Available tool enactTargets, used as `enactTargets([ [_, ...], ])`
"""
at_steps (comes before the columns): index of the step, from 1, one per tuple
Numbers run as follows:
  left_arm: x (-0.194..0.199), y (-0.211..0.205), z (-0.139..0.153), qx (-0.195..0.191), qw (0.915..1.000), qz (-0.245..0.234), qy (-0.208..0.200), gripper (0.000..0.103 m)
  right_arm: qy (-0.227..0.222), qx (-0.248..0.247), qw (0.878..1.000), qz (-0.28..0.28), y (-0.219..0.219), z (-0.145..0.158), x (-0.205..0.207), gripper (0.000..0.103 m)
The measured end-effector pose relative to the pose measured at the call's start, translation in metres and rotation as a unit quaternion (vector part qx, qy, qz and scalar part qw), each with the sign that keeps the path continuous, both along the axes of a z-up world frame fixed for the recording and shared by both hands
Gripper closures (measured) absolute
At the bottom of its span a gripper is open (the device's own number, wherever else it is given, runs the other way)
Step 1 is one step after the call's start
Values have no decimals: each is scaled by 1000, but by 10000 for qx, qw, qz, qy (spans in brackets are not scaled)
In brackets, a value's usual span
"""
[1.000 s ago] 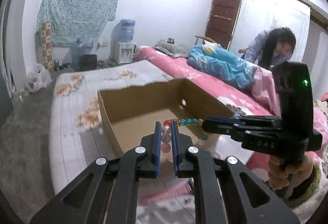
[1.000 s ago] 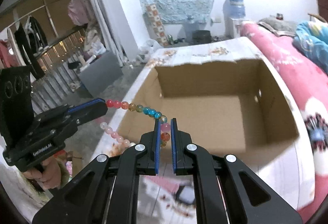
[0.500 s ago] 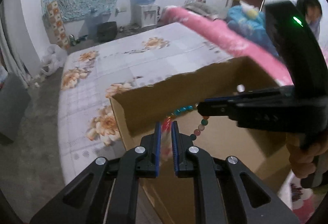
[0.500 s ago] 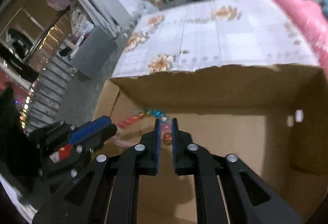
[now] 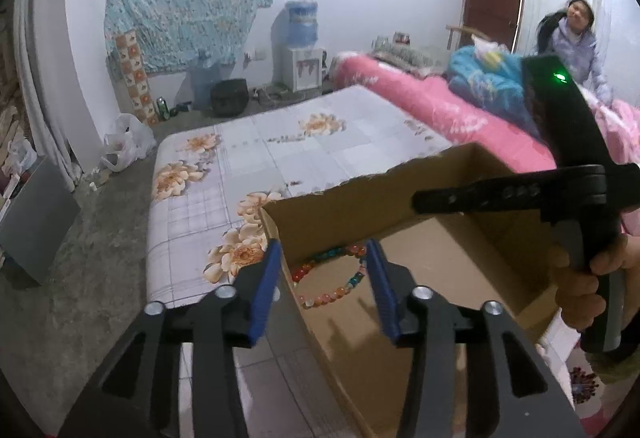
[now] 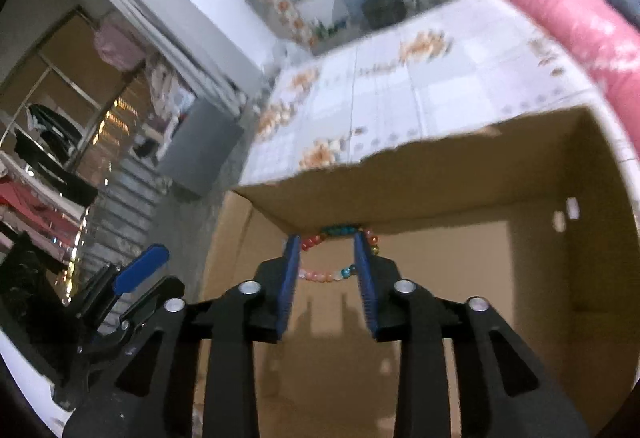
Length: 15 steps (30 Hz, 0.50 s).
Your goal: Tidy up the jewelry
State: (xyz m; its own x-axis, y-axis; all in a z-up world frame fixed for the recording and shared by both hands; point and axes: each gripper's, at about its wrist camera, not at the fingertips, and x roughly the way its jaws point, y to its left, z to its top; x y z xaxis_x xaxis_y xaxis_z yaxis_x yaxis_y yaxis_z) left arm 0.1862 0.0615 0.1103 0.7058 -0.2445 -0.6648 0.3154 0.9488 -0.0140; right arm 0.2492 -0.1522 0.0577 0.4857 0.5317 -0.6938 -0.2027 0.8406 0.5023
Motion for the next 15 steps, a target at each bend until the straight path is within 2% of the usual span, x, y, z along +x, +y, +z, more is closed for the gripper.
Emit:
enactTargets([
  [6,-57,23,17,-388,9987,-56,-332,29,-956,125,9947,-348,-17,40,-71,50],
  [8,-77,29,16,-452,9984,-69,-322,26,-1261,117,9908,-468,-20,49,-101,48],
  [10,-91,33,12,-483,9984,-78,-292,22,-1507,141,9870,-533,-22,52,-127,40],
  [15,-129,37,-12,-484,9988,-66,1,16,-1824,-93,9808,-685,-25,50,-171,28],
])
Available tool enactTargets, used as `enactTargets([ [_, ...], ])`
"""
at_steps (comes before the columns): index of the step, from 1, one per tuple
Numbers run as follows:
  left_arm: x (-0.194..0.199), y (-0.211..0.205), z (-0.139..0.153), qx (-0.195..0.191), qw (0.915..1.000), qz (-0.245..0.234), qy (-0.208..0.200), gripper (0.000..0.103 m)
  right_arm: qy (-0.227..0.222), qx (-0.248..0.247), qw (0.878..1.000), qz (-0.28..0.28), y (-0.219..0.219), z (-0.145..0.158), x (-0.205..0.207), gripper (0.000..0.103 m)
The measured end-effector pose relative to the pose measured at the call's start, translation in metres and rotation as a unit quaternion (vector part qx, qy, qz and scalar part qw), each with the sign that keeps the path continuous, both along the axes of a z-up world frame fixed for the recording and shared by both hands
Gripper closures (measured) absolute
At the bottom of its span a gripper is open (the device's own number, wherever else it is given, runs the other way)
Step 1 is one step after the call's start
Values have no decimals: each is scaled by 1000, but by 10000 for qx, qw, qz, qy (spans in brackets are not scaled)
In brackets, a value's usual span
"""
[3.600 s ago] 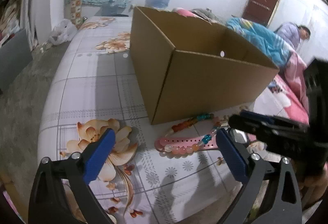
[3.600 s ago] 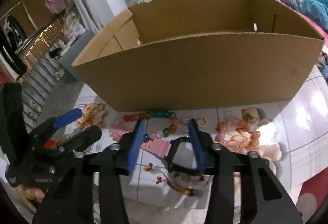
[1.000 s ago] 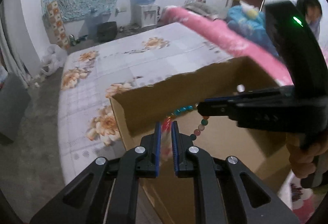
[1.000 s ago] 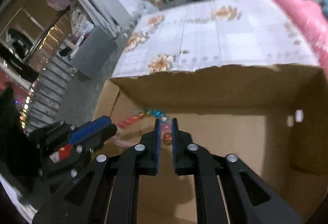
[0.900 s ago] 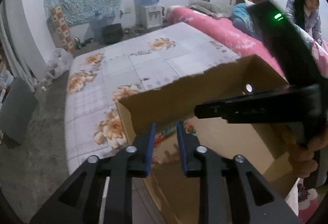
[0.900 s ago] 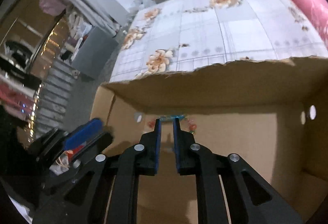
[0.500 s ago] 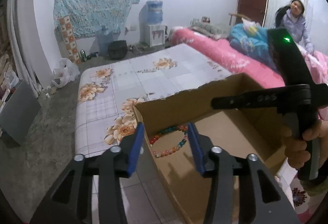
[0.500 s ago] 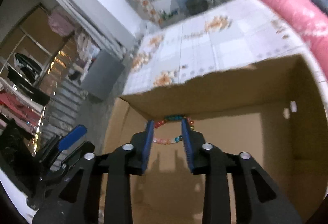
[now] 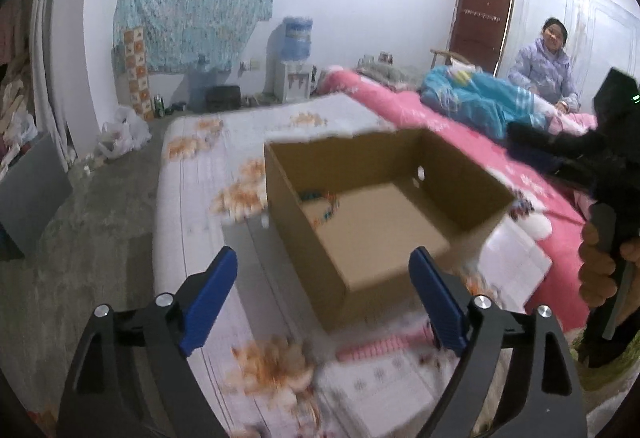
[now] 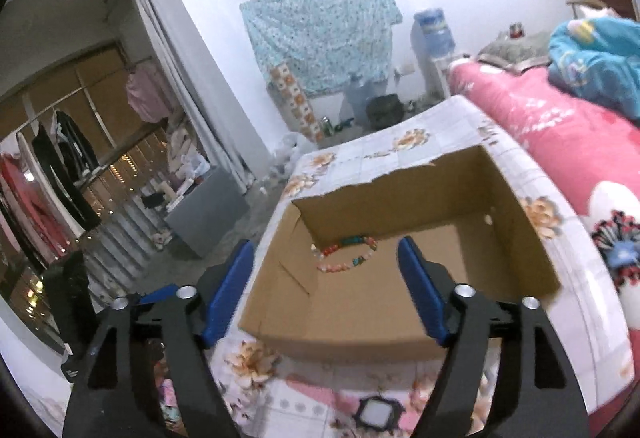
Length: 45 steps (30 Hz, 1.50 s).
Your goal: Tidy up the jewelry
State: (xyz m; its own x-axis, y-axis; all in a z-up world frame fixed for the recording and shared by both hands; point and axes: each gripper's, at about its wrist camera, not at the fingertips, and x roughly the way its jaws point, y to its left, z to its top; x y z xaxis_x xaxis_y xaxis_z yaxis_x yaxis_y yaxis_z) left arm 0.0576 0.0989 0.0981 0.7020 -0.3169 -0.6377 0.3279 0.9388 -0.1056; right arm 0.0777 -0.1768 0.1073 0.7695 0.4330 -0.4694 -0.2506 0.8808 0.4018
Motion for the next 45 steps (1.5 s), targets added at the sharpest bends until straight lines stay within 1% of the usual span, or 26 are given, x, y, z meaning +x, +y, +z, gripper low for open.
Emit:
enactTargets([
  [2,-12,-6,-20,113,9996,-7,254,15,-29,-175,9998,-100,0,-4,-13,23],
  [4,-19,-10,-40,220,9986,-38,481,15,3,-415,9989,-197,1,-10,-22,15],
  [5,-21,-12,-50,297,9979,-35,573,15,32,-544,9982,-247,4,-13,-25,14],
  [6,-24,-19,-66,472,9963,-40,720,15,60,-692,9971,-308,5,-16,-27,12],
  [7,-26,-23,-75,569,9951,-75,810,15,87,-789,9963,-331,6,-19,-29,8],
  [9,-26,-32,-95,790,9915,-118,1028,15,194,-998,9940,-396,8,-28,-30,8],
  [12,-28,-39,-116,993,9875,-176,1216,15,338,-1255,9904,-474,10,-39,-30,8],
  [15,-25,-43,-131,1132,9838,-201,1376,15,410,-1467,9867,-564,9,-47,-31,8],
  [18,-21,-45,-141,1224,9811,-201,1483,15,408,-1782,9800,-791,11,-52,-36,8],
  [22,-19,-43,-143,1264,9820,-172,1395,11,378,-2203,9679,-1149,11,-55,-38,8],
  [25,-18,-42,-146,1253,9822,-132,1394,6,328,-2307,9650,-1202,7,-57,-39,8],
  [28,-14,-42,-144,1171,9827,-114,1430,6,120,-2432,9594,-1421,0,-54,-45,8],
  [31,-14,-40,-145,1145,9836,-89,1392,6,-154,-2435,9561,-1623,-7,-51,-54,8],
  [34,-15,-39,-147,1114,9837,-88,1406,5,-255,-2262,9600,-1628,-14,-53,-58,8],
  [37,-16,-40,-146,1161,9832,-89,1403,5,-182,-2045,9662,-1559,-21,-58,-60,8],
  [41,-16,-40,-147,1152,9832,-89,1412,5,-57,-1856,9701,-1566,-26,-65,-61,8],
  [45,-16,-41,-146,1155,9831,-87,1417,5,-11,-1505,9771,-1506,-32,-68,-63,8],
])
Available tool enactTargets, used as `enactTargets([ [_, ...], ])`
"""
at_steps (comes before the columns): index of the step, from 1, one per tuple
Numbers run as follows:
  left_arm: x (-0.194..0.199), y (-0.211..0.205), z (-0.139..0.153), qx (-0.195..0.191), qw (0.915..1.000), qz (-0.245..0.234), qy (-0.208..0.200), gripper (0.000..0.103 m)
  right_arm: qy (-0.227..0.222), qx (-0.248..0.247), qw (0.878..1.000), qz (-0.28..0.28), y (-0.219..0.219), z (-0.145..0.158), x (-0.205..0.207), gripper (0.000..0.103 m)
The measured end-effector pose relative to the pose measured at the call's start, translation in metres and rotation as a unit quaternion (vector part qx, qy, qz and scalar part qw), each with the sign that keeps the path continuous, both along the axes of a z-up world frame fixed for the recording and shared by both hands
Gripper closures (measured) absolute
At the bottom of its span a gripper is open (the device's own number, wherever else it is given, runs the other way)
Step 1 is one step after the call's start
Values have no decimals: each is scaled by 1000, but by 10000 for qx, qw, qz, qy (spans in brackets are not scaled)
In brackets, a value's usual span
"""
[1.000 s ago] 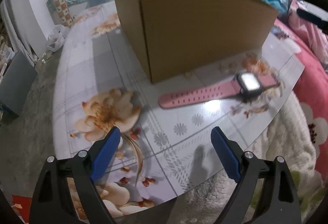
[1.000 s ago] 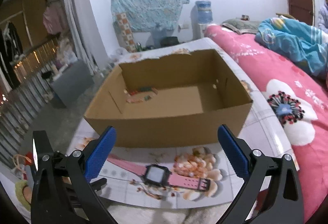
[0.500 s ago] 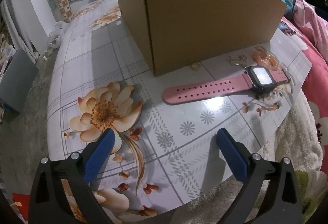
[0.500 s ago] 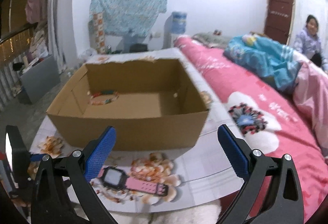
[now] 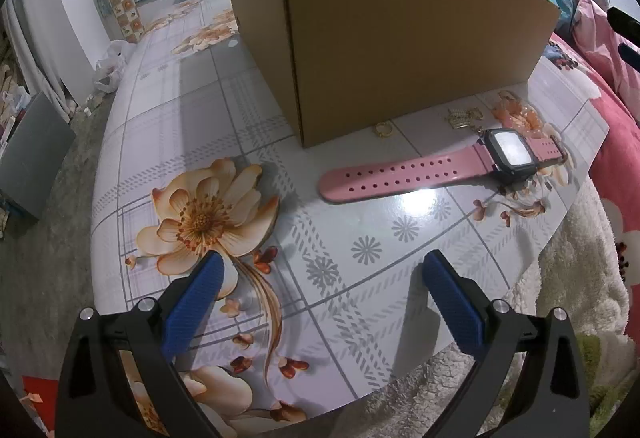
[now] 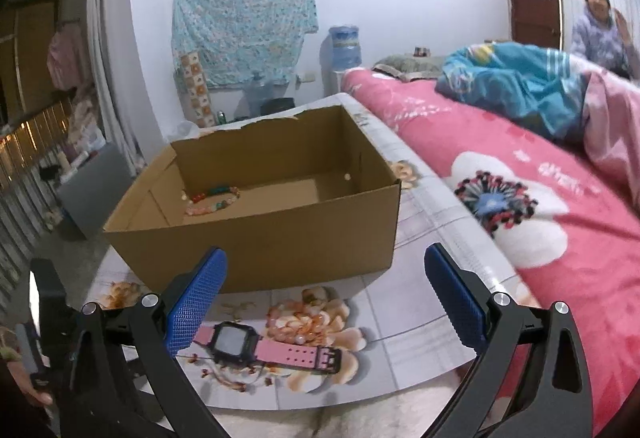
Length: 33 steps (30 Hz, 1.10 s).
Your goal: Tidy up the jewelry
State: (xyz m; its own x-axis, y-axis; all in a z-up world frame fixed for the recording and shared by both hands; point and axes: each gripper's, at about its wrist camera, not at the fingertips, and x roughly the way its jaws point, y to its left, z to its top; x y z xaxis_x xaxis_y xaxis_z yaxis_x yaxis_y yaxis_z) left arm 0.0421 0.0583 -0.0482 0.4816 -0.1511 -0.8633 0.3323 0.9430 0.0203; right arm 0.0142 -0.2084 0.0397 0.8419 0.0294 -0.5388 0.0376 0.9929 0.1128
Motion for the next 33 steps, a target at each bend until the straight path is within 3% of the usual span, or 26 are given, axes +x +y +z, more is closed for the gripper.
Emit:
enactTargets([
  [6,0,1,0,-64,9999,58,-56,4,2,293,9996,26,-4,1,-4,8],
  [14,-3,2,-1,-100,9996,-101,-235,4,169,750,9959,471,-4,-12,-11,8],
  [19,-11,1,5,-211,9984,-314,-413,7,562,899,9908,847,11,-32,-7,24],
  [22,-14,0,12,-420,9967,-450,-525,12,730,737,9880,1144,26,-41,-3,30],
  [26,-17,-4,17,-515,9946,-634,-643,23,831,288,9816,1693,51,-48,-2,30],
  [33,-17,-8,23,-567,9919,-816,-788,46,1118,-640,9576,2576,80,-63,12,33],
])
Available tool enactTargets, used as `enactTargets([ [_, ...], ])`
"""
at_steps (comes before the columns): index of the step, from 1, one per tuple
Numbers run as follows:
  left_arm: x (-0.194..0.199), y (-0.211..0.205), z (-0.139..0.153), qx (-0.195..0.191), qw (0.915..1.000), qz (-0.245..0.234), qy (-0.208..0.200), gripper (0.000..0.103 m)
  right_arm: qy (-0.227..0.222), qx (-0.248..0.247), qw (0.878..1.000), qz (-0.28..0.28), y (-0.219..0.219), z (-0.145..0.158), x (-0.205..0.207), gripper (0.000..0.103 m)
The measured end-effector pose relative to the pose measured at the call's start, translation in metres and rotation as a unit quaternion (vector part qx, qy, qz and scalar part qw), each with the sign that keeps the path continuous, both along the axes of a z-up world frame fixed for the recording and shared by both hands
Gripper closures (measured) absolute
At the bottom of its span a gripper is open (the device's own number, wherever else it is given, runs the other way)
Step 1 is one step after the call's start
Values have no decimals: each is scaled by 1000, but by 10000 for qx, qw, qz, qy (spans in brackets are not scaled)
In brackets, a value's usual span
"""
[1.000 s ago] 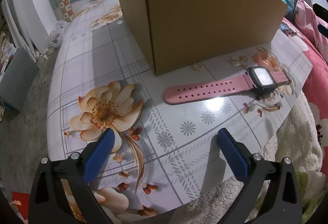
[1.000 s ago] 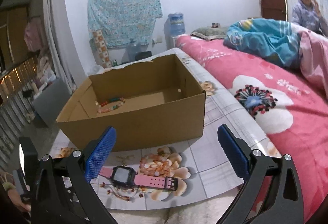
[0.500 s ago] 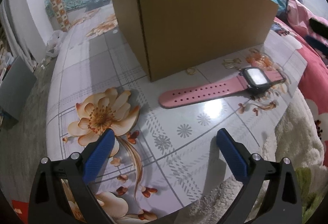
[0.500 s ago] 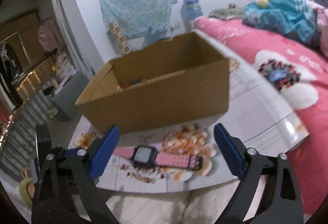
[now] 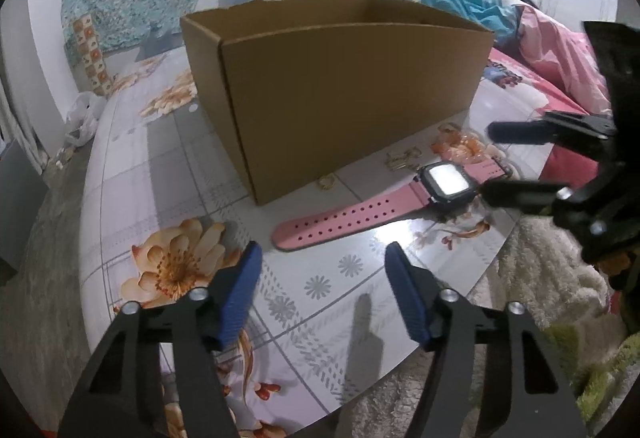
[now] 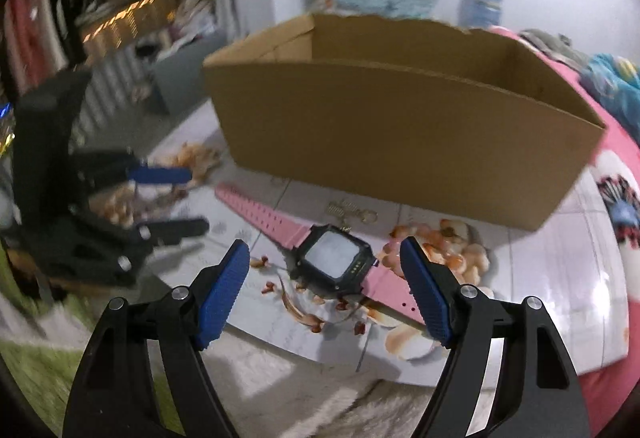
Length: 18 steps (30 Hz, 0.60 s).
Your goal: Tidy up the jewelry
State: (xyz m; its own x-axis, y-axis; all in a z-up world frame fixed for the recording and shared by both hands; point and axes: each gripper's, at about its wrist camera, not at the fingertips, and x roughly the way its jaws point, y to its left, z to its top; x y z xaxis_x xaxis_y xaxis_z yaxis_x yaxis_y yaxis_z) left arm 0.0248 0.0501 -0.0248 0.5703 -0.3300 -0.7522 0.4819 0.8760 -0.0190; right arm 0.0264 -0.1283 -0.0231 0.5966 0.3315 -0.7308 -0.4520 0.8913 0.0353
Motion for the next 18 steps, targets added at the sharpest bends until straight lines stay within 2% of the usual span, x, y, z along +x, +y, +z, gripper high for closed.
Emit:
enactTargets([
  [8,-3,-8,0,-57,9995,-325,19,66,254,-562,9965,563,10,-17,18,36],
  [9,-4,-10,0,-46,9992,-392,9,68,301,-598,9957,637,11,-20,20,39],
  [13,-3,-17,3,20,9982,-599,-56,69,430,-777,9931,765,11,-26,27,52],
  [18,-2,-23,5,198,9963,-819,-144,69,619,-607,9910,1016,6,-25,32,53],
])
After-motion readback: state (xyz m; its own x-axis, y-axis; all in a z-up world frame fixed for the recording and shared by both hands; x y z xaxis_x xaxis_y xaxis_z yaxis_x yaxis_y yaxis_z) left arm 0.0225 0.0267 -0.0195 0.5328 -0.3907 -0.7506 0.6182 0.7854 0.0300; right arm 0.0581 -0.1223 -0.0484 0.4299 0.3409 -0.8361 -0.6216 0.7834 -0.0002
